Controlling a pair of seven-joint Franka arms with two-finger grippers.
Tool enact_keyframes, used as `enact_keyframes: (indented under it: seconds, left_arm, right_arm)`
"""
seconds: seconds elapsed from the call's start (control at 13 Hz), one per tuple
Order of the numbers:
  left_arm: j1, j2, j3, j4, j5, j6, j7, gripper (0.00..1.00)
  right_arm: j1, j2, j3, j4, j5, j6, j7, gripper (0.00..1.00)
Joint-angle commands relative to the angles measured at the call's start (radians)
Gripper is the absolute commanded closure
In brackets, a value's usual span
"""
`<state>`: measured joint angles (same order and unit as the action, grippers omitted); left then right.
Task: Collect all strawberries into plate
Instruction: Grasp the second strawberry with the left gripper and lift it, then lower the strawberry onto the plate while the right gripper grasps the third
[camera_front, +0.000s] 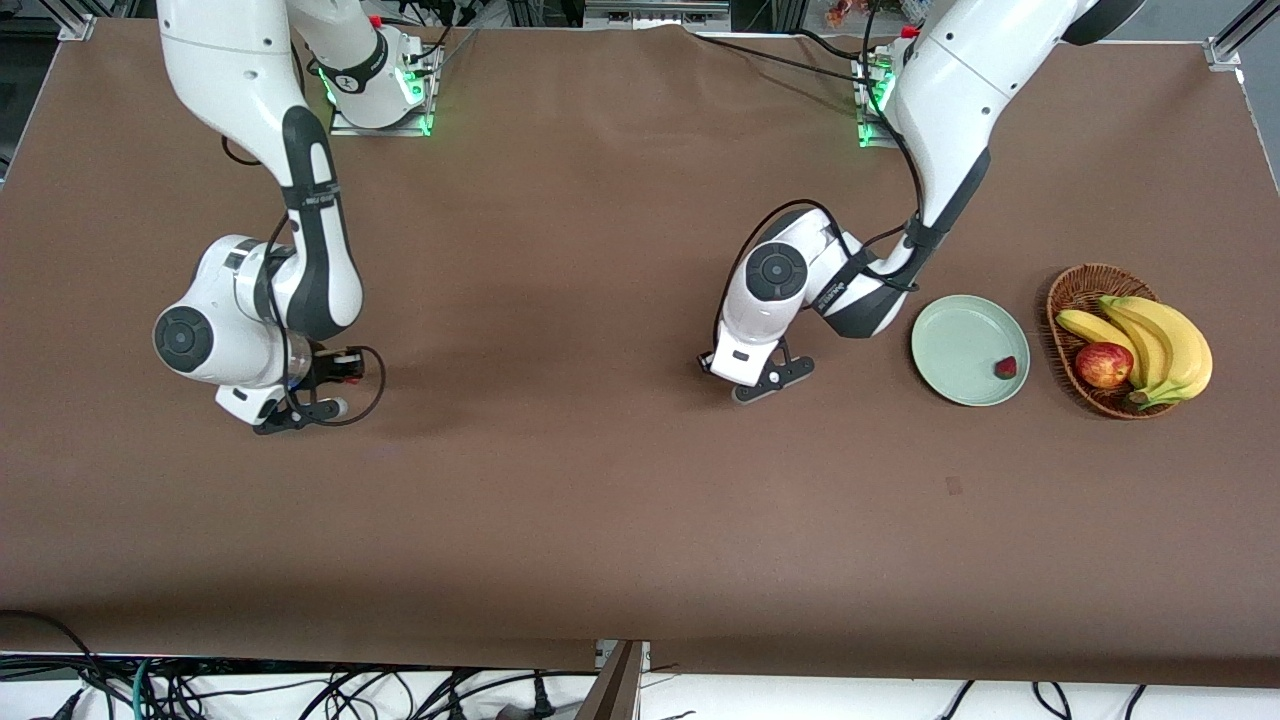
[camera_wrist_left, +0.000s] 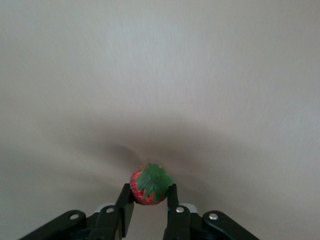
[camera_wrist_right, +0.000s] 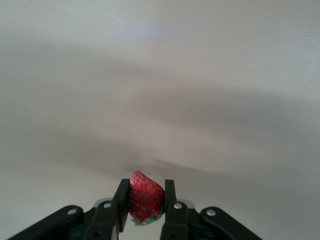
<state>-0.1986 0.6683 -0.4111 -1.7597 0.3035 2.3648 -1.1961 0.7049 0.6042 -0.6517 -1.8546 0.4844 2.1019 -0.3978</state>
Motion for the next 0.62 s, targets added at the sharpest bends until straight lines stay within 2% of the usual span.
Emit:
enact_keyframes:
  seconds: [0.0, 0.23, 0.39, 0.54]
  left_arm:
    - [0.059, -0.125, 0.017, -0.015, -0.145, -0.109, 0.232, 0.96]
    - [0.077, -0.24, 0.144, -0.056, -0.291, -0.258, 0.537, 0.96]
    - [0.091, -0.333, 0.251, -0.144, -0.351, -0.291, 0.776, 0.96]
    - [0.091, -0.409, 0.369, -0.237, -0.397, -0.292, 0.994, 0.96]
  right_arm:
    - [0.099, -0.015, -0.013, 0.096, 0.005, -0.111, 0.237, 0.88]
    - [0.224, -0.003, -0.003, 0.172, 0.019, -0.112, 0.544, 0.87]
    - [0.266, 0.014, 0.064, 0.221, 0.06, -0.1, 0.745, 0.87]
    - [0.28, 0.051, 0.159, 0.28, 0.1, -0.051, 0.967, 0.86]
